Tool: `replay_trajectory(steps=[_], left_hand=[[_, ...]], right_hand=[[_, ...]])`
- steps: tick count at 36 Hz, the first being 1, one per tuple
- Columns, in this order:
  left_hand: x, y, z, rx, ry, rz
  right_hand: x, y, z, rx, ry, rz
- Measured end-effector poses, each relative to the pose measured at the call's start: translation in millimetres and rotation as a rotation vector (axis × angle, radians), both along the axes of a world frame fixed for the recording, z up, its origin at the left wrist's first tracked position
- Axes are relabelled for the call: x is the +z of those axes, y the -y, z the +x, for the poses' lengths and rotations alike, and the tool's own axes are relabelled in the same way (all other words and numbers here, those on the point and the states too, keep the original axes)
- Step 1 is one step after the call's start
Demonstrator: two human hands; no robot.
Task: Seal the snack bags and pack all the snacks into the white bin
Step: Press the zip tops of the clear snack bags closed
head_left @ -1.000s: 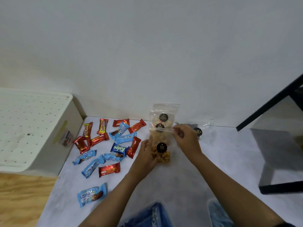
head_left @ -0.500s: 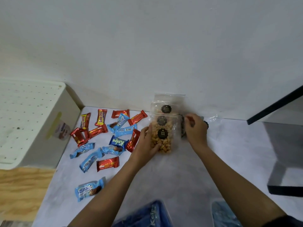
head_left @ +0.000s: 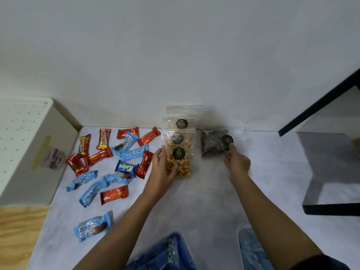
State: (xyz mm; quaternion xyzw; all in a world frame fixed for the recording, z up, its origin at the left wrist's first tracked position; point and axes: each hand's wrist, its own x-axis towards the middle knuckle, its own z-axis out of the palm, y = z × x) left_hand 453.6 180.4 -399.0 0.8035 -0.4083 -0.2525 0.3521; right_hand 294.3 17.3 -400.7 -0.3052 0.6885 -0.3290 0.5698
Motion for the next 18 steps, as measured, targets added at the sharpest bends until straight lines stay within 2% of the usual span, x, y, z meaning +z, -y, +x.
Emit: replay_trajectory(steps=[3,6,12,18], left_hand=[[-1.1,1.2,-1.6,0.007,0.008,0.000],[-1.0,1.0,-2.3,0.011,0.017,-0.003],[-0.7,0.7,-3.2,0.005,0.034,-0.017],[0.3,0.4,-4.9,-0.021,0.043,-0.033]], right_hand=[[7.2,7.9,6.6,-0.077,0.122,0.065],[5.1,13.3,8.4,-0.114,0.164,0.090],[1.9,8.8,11.0,-0.196,0.087,-0.030],[21.5,-2.3,4.8,-0.088,-0.074,-0.231]])
